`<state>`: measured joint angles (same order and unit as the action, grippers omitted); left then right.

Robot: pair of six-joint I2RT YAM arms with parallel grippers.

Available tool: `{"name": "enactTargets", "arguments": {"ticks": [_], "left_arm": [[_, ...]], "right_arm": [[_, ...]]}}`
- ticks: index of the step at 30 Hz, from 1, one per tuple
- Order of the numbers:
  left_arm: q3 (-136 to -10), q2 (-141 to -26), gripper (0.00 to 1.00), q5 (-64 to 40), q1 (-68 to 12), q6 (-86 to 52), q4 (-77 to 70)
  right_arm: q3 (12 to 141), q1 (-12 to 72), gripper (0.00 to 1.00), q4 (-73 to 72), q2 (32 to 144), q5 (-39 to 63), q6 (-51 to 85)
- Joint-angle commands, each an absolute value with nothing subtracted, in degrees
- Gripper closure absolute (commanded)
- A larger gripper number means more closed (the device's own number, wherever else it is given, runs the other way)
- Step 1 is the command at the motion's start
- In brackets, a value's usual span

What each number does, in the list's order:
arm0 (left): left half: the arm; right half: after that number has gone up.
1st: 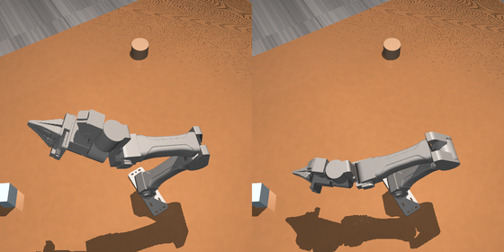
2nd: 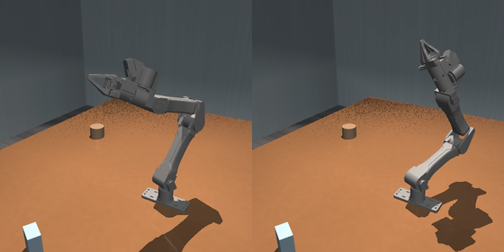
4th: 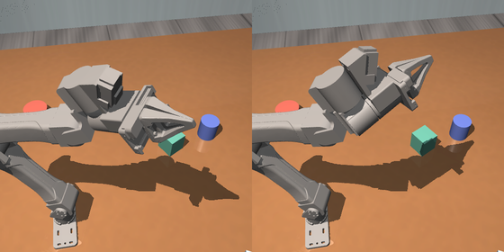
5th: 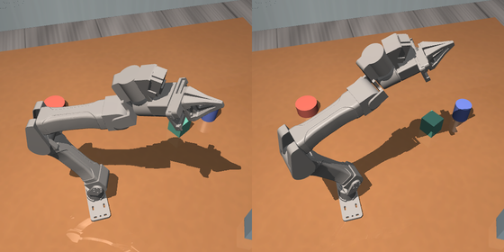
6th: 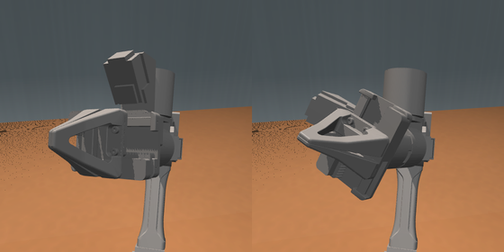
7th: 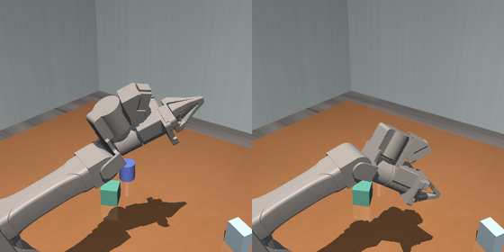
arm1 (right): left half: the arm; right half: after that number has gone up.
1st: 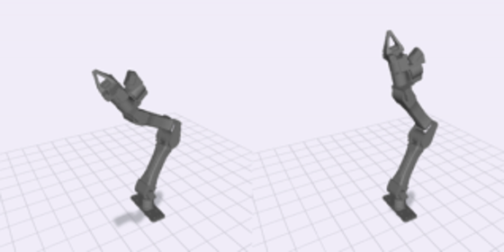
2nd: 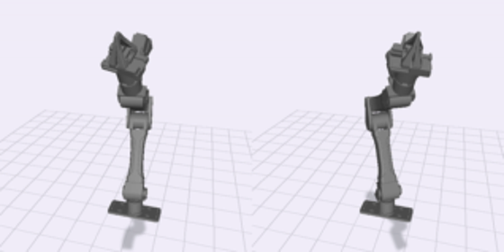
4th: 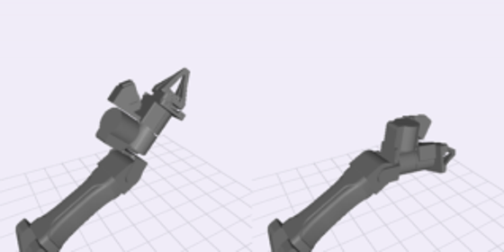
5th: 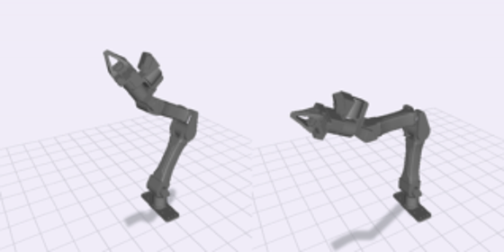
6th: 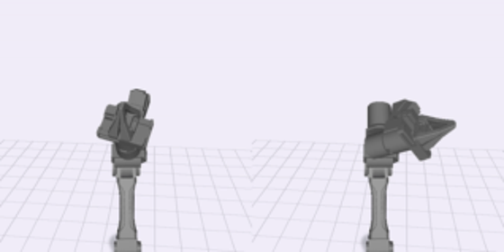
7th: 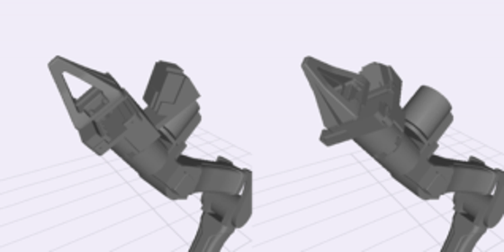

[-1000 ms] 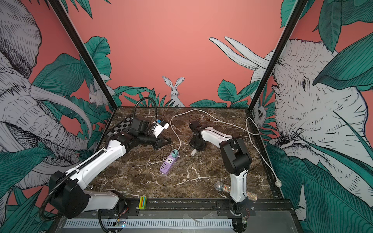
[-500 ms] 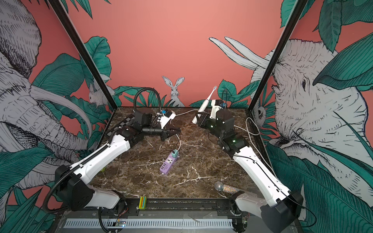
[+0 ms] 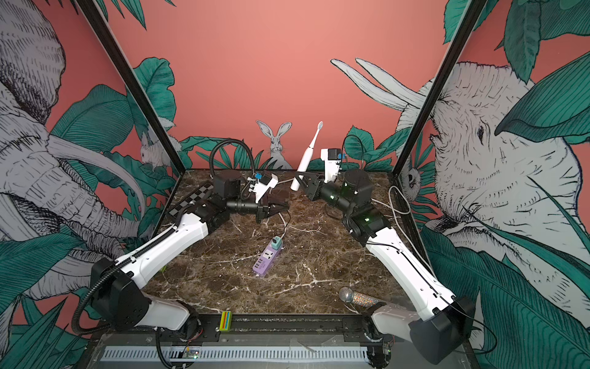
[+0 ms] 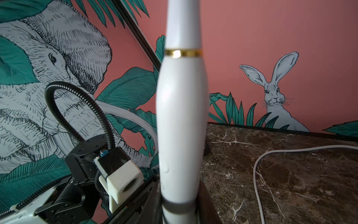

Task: Charge the electric toothbrush
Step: Insert the charging cable into the electric toothbrush.

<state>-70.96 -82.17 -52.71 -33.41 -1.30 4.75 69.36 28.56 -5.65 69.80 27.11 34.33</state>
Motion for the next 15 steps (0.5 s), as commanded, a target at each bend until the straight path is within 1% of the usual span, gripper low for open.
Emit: {"name": "enactTargets", "arguments": {"ticks": [1,4,7,12,15], "left_arm": [[-71.4,-80.9,1.00,-56.7,-33.5,-3.8,4.5],[-70.9,-80.0,1.00,-57.4,-33.5,-4.7,4.4],[-70.5,-78.8,1.00,-58.7,-33.5,-5.5,3.7],[-72.3,-78.9,1.00,-58.5,-33.4,-11.0,4.4],[-73.6,-79.4,1.00,-60.1,-33.1,-16.9,3.0]], "right_arm": [[71.3,28.3,1.00,-6.6,69.2,33.7,28.8],[73.8,27.5,1.00,-4.2,70.1,39.1,28.1],[74.8,26.3,1.00,-4.4,71.2,43.0,30.6],[74.6,24.1,1.00,-10.4,72.9,43.6,45.0],[74.8,24.0,1.00,-10.2,73.7,43.2,50.7]]}}
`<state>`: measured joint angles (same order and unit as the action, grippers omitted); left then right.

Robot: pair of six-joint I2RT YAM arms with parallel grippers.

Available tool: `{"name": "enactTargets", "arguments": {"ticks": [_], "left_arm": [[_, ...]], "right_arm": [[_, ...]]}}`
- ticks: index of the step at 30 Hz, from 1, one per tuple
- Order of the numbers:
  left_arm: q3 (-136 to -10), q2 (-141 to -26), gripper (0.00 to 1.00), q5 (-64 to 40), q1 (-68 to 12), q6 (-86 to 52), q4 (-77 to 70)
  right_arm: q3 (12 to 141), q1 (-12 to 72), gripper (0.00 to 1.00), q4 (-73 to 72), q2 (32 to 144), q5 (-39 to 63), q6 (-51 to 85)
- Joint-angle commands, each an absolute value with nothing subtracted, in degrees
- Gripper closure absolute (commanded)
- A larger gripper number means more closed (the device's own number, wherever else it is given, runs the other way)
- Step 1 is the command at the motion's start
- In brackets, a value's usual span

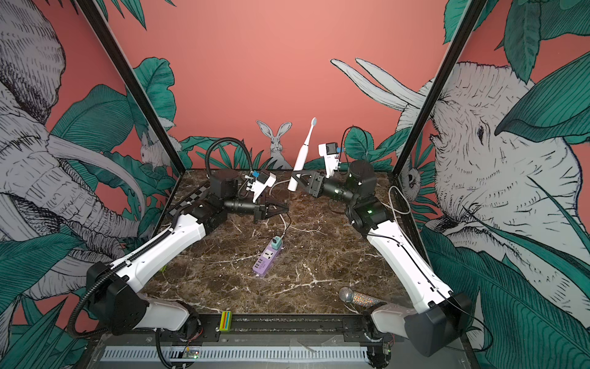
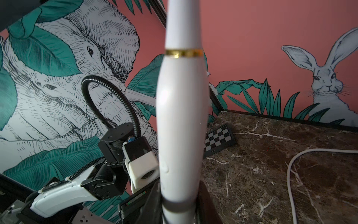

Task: Charge the electric toothbrush
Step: Insert the charging cable into the electric toothbrush.

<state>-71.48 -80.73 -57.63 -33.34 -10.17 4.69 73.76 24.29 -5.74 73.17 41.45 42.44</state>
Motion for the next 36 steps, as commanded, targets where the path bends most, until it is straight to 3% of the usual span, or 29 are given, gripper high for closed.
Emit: {"name": "enactTargets", "arguments": {"ticks": [1,6,17,36], "left_arm": [[-73.8,-79.5,1.00,-60.8,-33.2,-19.2,1.8],[-74.3,-80.2,1.00,-62.9,-33.2,-27.6,-1.7],[-76.2,-82.5,1.00,-65.9,-33.7,-31.3,1.5],[-76.0,-82.5,1.00,-64.6,-34.3,-28.3,5.7]], "right_arm": [[74.8,24.0,1.00,-9.9,74.0,43.5,51.9],[77.1,23.9,1.00,-5.1,74.6,45.0,53.0],[79.3,21.9,1.00,-3.6,77.3,53.6,48.7],[79.3,21.8,1.00,-4.0,77.6,55.8,49.0]]}}
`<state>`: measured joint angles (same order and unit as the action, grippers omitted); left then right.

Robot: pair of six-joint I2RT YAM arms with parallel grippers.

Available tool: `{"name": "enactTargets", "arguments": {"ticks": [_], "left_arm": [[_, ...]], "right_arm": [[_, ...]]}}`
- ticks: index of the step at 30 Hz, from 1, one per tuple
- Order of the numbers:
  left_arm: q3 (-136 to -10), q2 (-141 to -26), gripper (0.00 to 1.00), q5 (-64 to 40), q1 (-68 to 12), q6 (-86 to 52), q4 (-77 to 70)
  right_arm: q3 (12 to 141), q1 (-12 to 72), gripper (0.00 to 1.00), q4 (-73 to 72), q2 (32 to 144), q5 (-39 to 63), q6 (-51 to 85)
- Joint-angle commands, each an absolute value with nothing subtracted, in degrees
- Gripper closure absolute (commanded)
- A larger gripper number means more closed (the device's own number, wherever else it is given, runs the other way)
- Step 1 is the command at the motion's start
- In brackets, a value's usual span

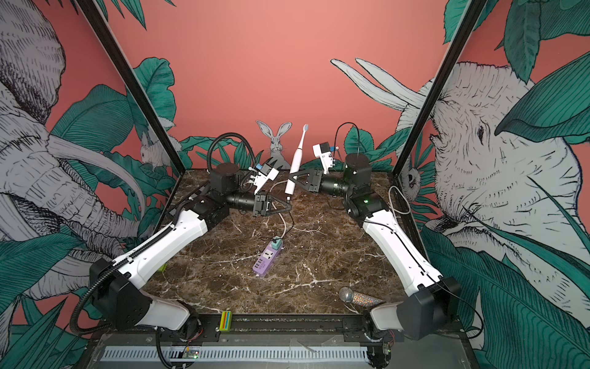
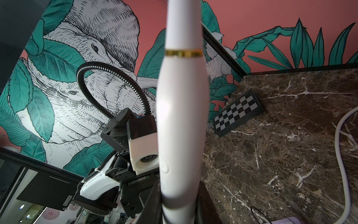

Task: Charge the electric toothbrush
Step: Insert the charging cable into the electric toothbrush.

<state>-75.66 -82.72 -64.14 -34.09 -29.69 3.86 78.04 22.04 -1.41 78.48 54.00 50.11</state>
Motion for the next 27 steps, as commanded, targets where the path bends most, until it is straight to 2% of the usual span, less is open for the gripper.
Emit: {"name": "enactTargets", "arguments": {"ticks": [1,27], "left_arm": [[-76.2,-82.5,1.00,-64.3,-34.3,-27.8,6.2],[-76.1,-82.2,1.00,-64.9,-34.2,-26.8,6.4]], "right_arm": [[79.3,21.9,1.00,-3.8,77.4,56.1,48.8],[77.5,22.0,1.00,-2.5,75.8,57.4,48.3]]}}
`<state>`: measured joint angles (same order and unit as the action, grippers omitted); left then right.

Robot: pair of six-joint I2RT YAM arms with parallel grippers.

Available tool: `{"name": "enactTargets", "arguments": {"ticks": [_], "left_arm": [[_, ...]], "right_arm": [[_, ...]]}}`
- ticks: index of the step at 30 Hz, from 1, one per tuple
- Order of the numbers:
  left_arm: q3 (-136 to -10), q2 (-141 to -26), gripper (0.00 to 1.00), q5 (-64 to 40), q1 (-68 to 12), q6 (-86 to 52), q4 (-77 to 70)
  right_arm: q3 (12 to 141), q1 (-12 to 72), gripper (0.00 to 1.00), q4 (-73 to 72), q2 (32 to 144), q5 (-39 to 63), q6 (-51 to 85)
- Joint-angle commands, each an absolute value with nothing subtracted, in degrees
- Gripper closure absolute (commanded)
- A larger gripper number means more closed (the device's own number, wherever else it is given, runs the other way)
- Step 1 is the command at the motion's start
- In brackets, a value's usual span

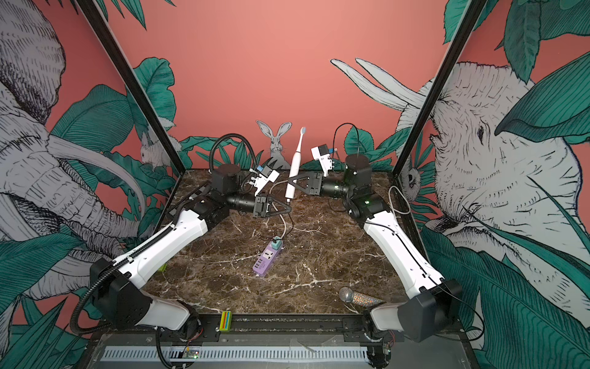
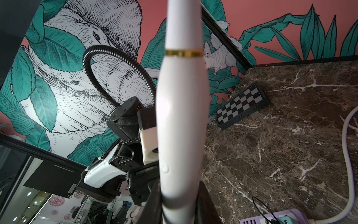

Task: Charge the electric toothbrush
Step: Insert the charging cable into the electric toothbrush.

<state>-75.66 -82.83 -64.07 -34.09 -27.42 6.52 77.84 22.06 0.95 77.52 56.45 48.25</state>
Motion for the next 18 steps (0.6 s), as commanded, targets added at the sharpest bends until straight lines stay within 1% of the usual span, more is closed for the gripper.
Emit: {"name": "enactTargets", "arguments": {"ticks": [1,18], "left_arm": [[-76.0,-82.2,1.00,-65.0,-34.2,-26.8,6.3],[-75.1,-81.5,1.00,-66.2,-34.2,-27.4,3.8]], "right_arm": [[77.4,22.0,1.00,-2.4,75.8,57.4,48.2],[77.6,23.0,1.00,0.3,76.0,56.8,46.7]]}}
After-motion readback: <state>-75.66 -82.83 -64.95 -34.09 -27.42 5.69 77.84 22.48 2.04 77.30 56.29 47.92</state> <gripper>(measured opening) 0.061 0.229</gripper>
